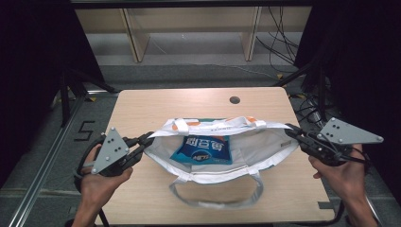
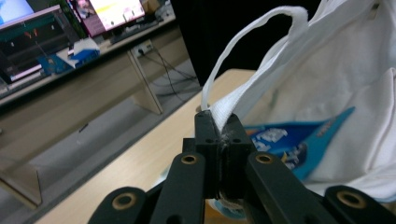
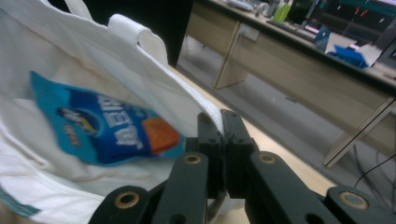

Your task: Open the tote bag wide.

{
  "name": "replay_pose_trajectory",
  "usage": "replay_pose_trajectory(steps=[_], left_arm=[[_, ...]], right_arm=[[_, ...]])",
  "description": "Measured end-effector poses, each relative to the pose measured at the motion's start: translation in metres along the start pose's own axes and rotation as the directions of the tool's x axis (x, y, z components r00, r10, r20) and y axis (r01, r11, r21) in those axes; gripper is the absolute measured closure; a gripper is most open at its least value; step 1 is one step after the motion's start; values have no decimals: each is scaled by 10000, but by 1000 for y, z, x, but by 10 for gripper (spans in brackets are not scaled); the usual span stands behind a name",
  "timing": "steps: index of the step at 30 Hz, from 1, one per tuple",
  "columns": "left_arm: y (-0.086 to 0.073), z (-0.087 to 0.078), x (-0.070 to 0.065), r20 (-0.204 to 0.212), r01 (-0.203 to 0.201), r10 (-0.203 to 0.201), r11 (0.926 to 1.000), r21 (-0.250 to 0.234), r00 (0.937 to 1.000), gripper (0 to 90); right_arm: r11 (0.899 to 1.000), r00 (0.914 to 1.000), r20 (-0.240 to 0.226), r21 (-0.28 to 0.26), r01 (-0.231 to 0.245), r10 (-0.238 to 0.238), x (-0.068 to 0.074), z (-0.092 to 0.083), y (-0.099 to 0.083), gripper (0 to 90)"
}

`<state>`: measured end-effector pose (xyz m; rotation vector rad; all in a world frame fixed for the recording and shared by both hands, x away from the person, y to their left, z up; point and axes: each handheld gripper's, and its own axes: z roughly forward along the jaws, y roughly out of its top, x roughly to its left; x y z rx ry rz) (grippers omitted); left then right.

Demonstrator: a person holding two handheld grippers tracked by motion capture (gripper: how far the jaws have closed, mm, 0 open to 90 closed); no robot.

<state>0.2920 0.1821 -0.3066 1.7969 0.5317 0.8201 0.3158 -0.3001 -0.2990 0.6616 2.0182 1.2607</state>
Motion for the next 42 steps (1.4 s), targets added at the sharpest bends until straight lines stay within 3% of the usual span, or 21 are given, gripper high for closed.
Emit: replay_pose_trajectory(steps=[5,6,10,11,12,15,18,20,21,23,26,27,32,35,42], left_arm=[[23,-13,5,-151,-297,289,9981,-547,9995,875],[26,-13,7,-182,-303,291,9974,-661,9994,875],[37,-7,24,-372,57,-92,9956,-931,9993,875],[37,-5,30,-627,23,-82,9957,-923,9980,875],[36,1,33,-617,417,-481,9940,-1006,9969,874],[31,17,42,-697,783,-863,9908,-1105,9938,874],[21,31,48,-597,1118,-1179,9891,-959,9912,873],[13,41,48,-413,1471,-1514,9848,-925,9876,871],[10,44,50,-365,1332,-1369,9872,-881,9899,871],[6,48,50,-402,1383,-1420,9868,-837,9890,871],[0,54,51,-458,1437,-1471,9871,-707,9881,870],[-2,55,52,-445,1439,-1468,9876,-632,9882,870],[-18,59,49,-414,1425,-1447,9884,-528,9886,869],[-32,63,47,-242,1765,-1777,9833,-440,9838,868],[-50,71,46,-200,1998,-2001,9797,-186,9796,867]], right_arm=[[9994,10000,-84,-350,40,-43,-7,-9,19,884],[9987,9997,-33,-453,253,-255,-10,-9,24,884],[9981,9998,-65,-576,207,-211,-15,-7,41,884],[9983,9998,9,-549,186,-186,-16,-5,45,884],[9983,9997,-76,-543,225,-229,-19,-2,48,884],[9990,9992,377,-418,181,-165,-30,17,51,884],[9995,9992,340,-266,-179,188,-35,28,45,884],[9999,9989,453,-74,-149,152,-39,37,40,884],[9999,9985,525,19,-126,125,-42,41,36,884],[9991,9974,604,120,-408,400,-43,48,31,884],[9995,9978,610,191,-270,258,-46,53,28,884],[9989,9970,655,233,-418,402,-44,54,28,884],[9992,9966,827,385,-89,57,-43,58,27,884],[9980,9974,702,601,-215,172,-41,63,22,883],[9968,9973,733,778,-161,104,-41,71,10,883]])
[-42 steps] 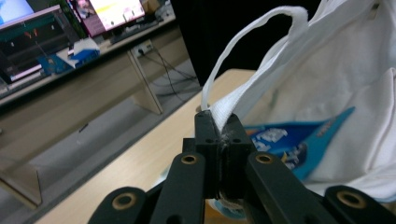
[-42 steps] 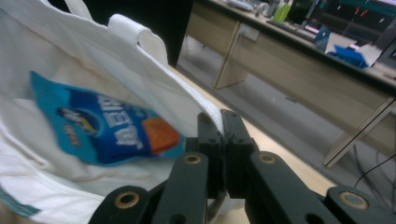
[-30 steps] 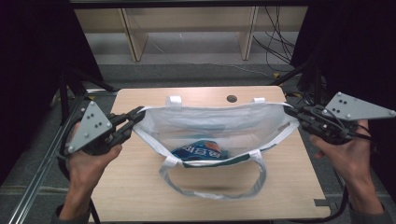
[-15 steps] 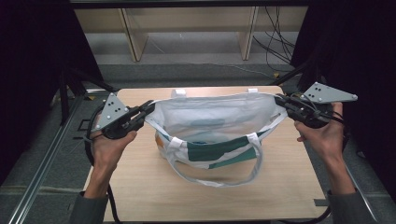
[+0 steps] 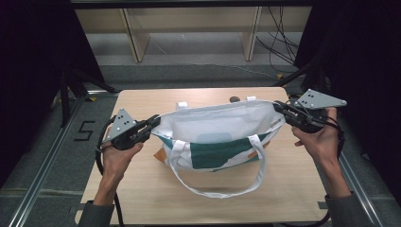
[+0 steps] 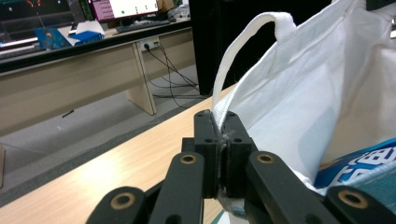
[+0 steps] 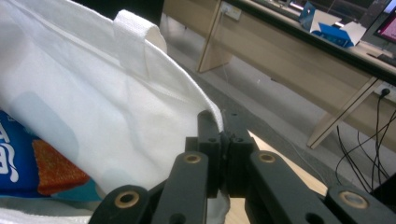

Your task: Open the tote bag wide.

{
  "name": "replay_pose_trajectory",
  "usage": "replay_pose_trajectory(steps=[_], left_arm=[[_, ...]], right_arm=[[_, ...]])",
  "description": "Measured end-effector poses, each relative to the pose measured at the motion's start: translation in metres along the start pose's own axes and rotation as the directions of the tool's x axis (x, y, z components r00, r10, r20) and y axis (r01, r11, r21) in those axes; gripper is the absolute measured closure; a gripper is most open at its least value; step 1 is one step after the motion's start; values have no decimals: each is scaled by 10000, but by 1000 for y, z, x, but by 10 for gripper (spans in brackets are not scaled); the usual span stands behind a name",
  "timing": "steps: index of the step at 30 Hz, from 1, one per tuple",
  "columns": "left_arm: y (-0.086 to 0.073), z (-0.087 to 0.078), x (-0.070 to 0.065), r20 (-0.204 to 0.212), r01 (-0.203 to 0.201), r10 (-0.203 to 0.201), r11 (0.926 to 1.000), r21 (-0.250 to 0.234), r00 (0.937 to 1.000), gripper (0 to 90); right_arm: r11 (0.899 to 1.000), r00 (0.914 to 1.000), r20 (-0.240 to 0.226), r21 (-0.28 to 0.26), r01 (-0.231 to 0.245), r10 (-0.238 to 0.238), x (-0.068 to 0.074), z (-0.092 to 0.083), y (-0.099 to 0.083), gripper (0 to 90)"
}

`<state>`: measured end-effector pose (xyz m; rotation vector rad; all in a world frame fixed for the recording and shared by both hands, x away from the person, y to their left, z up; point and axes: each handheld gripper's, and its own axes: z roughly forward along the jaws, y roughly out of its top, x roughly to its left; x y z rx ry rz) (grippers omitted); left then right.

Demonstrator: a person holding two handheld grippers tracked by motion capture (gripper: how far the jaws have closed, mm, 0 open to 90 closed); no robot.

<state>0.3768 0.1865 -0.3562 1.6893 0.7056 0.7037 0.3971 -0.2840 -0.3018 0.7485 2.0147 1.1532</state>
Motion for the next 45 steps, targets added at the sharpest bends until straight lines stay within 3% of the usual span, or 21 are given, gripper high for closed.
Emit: replay_pose_trajectory(steps=[2,4,14,17,19,20,22,24,25,26,29,31,32,33,36,37,42,43,44,45], left_arm=[[-2,4,1,-126,-164,166,9998,129,9998,866],[-4,9,2,-204,-182,186,9997,181,9996,866],[-17,36,15,-75,403,-401,9988,273,9992,865],[-17,44,19,-178,474,-468,9980,409,9987,864],[-15,49,20,-291,445,-431,9977,502,9986,866],[-14,52,22,-330,478,-462,9977,490,9984,866],[-15,59,24,-456,608,-577,9958,689,9973,867],[-18,67,25,-441,890,-856,9926,823,9954,868],[-20,72,27,-447,1206,-1172,9891,841,9921,868],[-20,72,27,-447,1206,-1172,9891,841,9921,868],[-21,78,27,-517,1350,-1307,9868,894,9901,869],[-22,79,27,-542,1407,-1361,9856,938,9892,869],[-22,79,27,-528,1434,-1389,9854,920,9889,869],[-23,79,28,-500,1489,-1449,9849,880,9882,869],[-22,79,29,-473,1386,-1347,9860,925,9898,868],[-23,79,29,-446,1481,-1445,9848,904,9885,868],[-24,79,30,-379,1588,-1561,9839,817,9870,865],[-24,79,31,-365,1588,-1564,9841,795,9870,864],[-24,79,31,-377,1687,-1662,9826,776,9854,860],[-24,79,31,-370,1762,-1737,9812,789,9841,840]], right_arm=[[9997,9999,80,226,-84,82,2,4,-2,884],[9996,9997,203,271,126,-131,1,9,-2,884],[9972,9990,386,705,-239,212,-7,29,-11,884],[9954,9986,199,810,-513,499,-14,37,-14,882],[9896,9916,57,632,-1293,1292,-21,45,-19,868],[9896,9916,57,632,-1293,1292,-21,45,-19,868],[9874,9896,32,669,-1435,1436,-25,46,-19,802],[9837,9858,254,651,-1676,1662,-29,43,-18,631],[9850,9853,271,322,-1693,1684,-30,36,-14,595],[9850,9853,271,322,-1693,1684,-30,36,-14,595],[9812,9817,162,-377,-1891,1899,-26,14,-3,545],[9728,9726,-612,-441,-2273,2245,-16,-1,9,515],[9753,9757,-709,-628,-2116,2071,-13,-5,12,516],[9769,9744,-1198,-756,-2001,1903,-4,-12,19,514],[9820,9751,-1490,-688,-1759,1643,6,-15,22,504],[9847,9705,-1816,-426,-1690,1587,18,-13,21,494],[9859,9627,-2141,122,-1670,1657,33,1,15,497],[9873,9641,-2148,57,-1585,1560,34,6,14,541],[9868,9592,-2319,232,-1605,1615,37,9,12,602],[9923,9635,-2378,459,-1154,1231,40,16,12,798]])
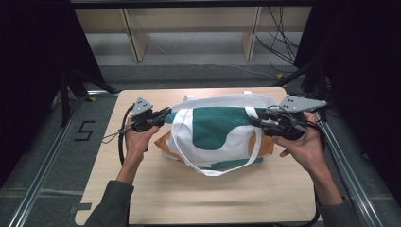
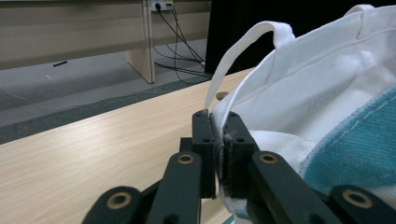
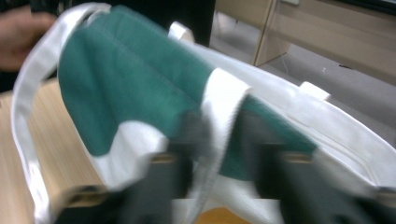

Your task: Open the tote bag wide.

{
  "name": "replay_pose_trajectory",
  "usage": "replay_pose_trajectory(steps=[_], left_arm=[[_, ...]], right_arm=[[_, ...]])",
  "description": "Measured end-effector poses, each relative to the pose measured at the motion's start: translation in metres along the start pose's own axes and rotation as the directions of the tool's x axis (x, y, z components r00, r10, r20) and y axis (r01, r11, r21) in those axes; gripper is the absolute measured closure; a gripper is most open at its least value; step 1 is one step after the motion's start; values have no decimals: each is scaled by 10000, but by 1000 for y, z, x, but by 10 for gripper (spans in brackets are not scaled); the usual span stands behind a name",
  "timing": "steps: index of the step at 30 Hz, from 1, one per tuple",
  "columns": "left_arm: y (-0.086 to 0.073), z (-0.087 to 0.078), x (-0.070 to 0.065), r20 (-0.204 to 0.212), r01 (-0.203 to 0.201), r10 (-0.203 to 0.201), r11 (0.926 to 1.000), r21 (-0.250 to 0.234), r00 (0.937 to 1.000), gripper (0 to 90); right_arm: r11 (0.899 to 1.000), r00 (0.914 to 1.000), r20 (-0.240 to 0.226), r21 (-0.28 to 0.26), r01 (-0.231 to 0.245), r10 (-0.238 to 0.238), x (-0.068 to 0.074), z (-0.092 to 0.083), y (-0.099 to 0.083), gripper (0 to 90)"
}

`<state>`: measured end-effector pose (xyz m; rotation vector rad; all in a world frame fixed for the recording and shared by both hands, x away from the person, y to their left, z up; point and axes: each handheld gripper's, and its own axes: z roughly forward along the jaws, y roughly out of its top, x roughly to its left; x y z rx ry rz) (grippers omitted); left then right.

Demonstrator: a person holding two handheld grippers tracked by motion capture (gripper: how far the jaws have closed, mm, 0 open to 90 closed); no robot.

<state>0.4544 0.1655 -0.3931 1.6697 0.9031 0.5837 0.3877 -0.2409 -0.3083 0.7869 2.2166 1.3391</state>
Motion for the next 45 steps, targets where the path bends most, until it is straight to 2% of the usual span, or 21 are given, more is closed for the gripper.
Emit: replay_pose_trajectory(steps=[2,4,5,6,9,14,15,16,18,19,21,22,23,25,26,31,35,38,40,42,45], left_arm=[[-1,1,3,101,258,-257,9996,-64,9996,815],[-2,-1,8,96,727,-726,9972,-155,9973,618],[-2,-3,11,166,1104,-1101,9937,-211,9938,618],[-2,-6,14,130,1395,-1392,9898,-289,9902,495],[1,-21,20,160,1840,-1838,9828,-162,9828,447],[17,-53,13,407,1342,-1321,9895,-537,9904,379],[21,-55,13,328,1134,-1115,9915,-635,9932,386],[25,-54,14,43,563,-562,9979,-311,9984,436],[25,-51,16,-83,496,-497,9987,-127,9987,443],[25,-48,19,-88,735,-736,9973,-89,9973,434],[26,-45,22,325,1681,-1670,9852,-327,9854,408],[28,-44,22,736,2191,-2158,9749,-401,9737,374],[31,-43,22,1199,2480,-2410,9676,-474,9631,374],[42,-42,17,1508,2671,-2579,9627,-439,9543,331],[56,-43,11,1411,2500,-2406,9668,-529,9603,277],[78,-60,-2,1489,2170,-2038,9730,-785,9676,231],[63,-84,-19,1129,1501,-1444,9877,-436,9831,226],[37,-97,-30,1514,1649,-1602,9861,-187,9754,265],[19,-100,-40,1455,1265,-1272,9919,143,9811,294],[3,-101,-49,1573,1092,-1150,9930,450,9808,361],[-17,-96,-58,1679,1042,-1159,9916,765,9790,338]], right_arm=[[9998,9999,30,145,169,-170,2,2,0,837],[9986,9979,393,134,504,-508,2,9,1,882],[9986,9979,393,134,504,-508,2,9,1,882],[9986,9986,268,286,443,-451,1,11,3,883],[9985,9971,534,29,542,-543,-2,11,4,884],[9986,9969,613,180,490,-500,-3,15,8,884],[9986,9966,652,175,493,-503,-3,16,9,884],[9988,9969,622,90,473,-477,0,20,10,885],[9980,9946,823,42,630,-631,0,20,11,885],[9980,9947,807,-46,636,-630,0,20,12,885],[9987,9942,948,0,516,-514,-2,19,13,885],[9990,9947,923,51,441,-444,-5,21,14,885],[9990,9947,923,51,441,-444,-5,21,14,885],[9991,9944,970,1,424,-422,-8,25,14,886],[9993,9956,862,143,356,-367,-8,30,15,886],[9989,9926,1127,12,458,-457,-11,33,15,885],[9990,9935,1059,160,406,-421,-15,31,15,885],[9995,9933,1106,36,321,-323,-17,33,14,885],[9997,9935,1115,65,217,-223,-16,34,14,885],[9996,9926,1178,0,294,-292,-17,36,15,885],[9993,9927,1147,150,346,-361,-19,35,16,885]])
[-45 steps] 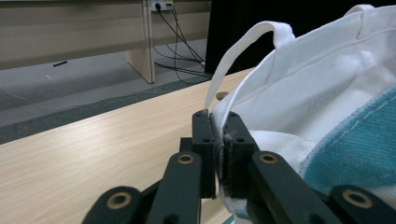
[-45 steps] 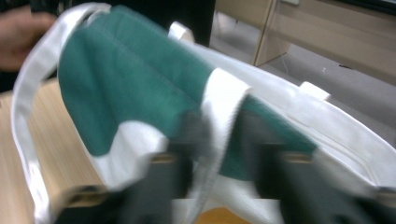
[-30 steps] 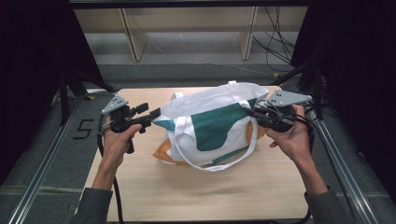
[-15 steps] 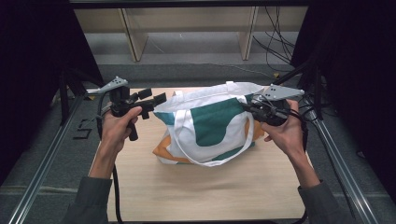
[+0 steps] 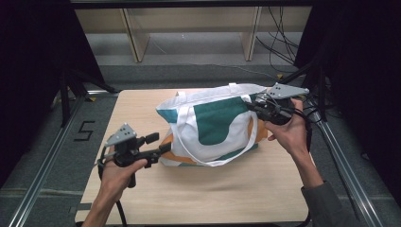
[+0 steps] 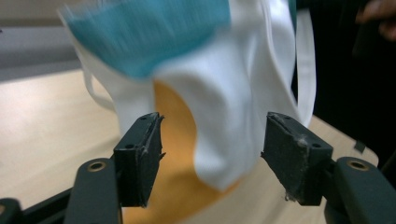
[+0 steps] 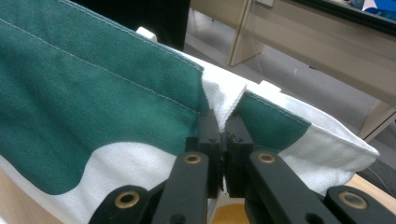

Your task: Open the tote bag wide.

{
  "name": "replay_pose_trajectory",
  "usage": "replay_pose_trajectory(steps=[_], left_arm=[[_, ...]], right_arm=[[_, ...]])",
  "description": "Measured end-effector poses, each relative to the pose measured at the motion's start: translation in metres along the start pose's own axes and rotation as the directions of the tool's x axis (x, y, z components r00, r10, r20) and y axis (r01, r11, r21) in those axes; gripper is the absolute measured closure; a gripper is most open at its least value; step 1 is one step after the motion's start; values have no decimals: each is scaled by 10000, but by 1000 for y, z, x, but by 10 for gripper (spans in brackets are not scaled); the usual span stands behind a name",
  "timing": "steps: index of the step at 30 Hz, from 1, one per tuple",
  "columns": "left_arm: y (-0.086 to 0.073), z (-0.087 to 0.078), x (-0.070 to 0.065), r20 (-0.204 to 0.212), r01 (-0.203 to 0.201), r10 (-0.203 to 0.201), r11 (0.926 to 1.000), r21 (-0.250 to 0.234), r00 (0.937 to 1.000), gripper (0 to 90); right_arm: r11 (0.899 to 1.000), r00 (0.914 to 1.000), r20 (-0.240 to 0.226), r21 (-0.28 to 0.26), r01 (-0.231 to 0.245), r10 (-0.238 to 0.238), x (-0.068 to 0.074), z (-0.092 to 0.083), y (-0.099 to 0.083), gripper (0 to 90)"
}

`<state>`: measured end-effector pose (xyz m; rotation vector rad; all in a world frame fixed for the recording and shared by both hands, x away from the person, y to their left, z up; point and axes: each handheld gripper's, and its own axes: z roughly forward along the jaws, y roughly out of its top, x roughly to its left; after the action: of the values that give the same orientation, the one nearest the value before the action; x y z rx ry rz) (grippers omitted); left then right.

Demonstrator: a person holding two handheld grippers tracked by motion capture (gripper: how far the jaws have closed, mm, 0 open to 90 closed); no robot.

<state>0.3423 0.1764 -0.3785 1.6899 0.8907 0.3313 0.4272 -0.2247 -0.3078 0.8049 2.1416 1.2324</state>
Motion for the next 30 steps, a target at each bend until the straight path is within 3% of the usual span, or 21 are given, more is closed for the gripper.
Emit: replay_pose_trajectory(steps=[1,2,6,7,8,9,10,11,12,13,15,16,17,18,19,22,23,24,25,29,30], left_arm=[[-6,4,1,-116,-134,133,9999,-24,9998,338],[-9,8,2,-276,-77,80,9999,101,9996,335],[-17,23,2,-340,-235,243,9995,229,9991,366],[-18,30,1,-616,-678,694,9973,276,9957,432],[-18,30,1,-616,-678,694,9973,276,9957,499],[-20,36,0,-642,-1134,1153,9930,324,9913,573],[-20,36,0,-642,-1134,1153,9930,324,9913,629],[-21,41,0,-664,-1254,1277,9914,381,9896,672],[-22,45,0,-786,-1503,1542,9872,528,9849,672],[-24,54,2,-950,-1737,1812,9814,816,9789,745],[-26,61,4,-957,-1874,1964,9776,960,9758,773],[-28,68,6,-1026,-1873,1995,9753,1172,9745,802],[-30,75,9,-1069,-1842,1987,9740,1319,9742,817],[-33,84,12,-1122,-1720,1884,9749,1417,9757,833],[-41,98,16,-1259,-1481,1728,9717,1842,9769,839],[-49,110,20,-1264,-1421,1704,9680,2066,9772,840],[-55,115,25,-1271,-1597,1951,9561,2457,9725,840],[-55,115,25,-1271,-1597,1951,9561,2457,9725,840],[-61,119,28,-1338,-1243,1616,9599,2512,9777,840],[-68,123,35,-1217,-1069,1400,9636,2450,9826,841],[-68,123,35,-1226,-1214,1588,9558,2678,9797,841]], right_arm=[[9999,9998,-133,-4,-112,112,0,0,0,885],[9999,9999,69,-145,-92,93,0,1,-1,885],[10000,9999,-92,-27,-80,79,0,-2,0,885],[9998,10000,14,-209,-73,73,-1,-2,-1,885],[9998,10000,14,-209,-73,73,-1,-2,-1,885],[9997,9999,39,-232,-111,112,-1,-3,-1,885],[9997,9999,39,-232,-111,112,-1,-3,-1,885],[9997,10000,-35,-243,-35,34,-1,-3,-1,886],[9997,10000,-35,-243,-35,34,-1,-3,-1,886],[9993,9998,-80,-330,-163,160,1,-4,0,886],[9991,9997,-230,-408,-74,64,2,-4,0,886],[9996,9990,-435,-267,-107,95,3,-6,1,886],[9989,9993,-353,-449,-125,109,6,-6,2,886],[9987,9983,-581,-508,54,-84,8,-7,3,886],[9981,9953,-951,-601,131,-188,17,-8,5,886],[9969,9913,-1185,-617,494,-564,26,-8,6,886],[9960,9866,-1432,-537,712,-783,38,-6,1,887],[9960,9866,-1432,-537,712,-783,38,-6,1,887],[9958,9843,-1532,-381,830,-879,42,-5,-2,886],[9968,9846,-1555,-130,792,-802,47,4,-19,887],[9978,9847,-1616,-25,659,-655,47,6,-24,887]])
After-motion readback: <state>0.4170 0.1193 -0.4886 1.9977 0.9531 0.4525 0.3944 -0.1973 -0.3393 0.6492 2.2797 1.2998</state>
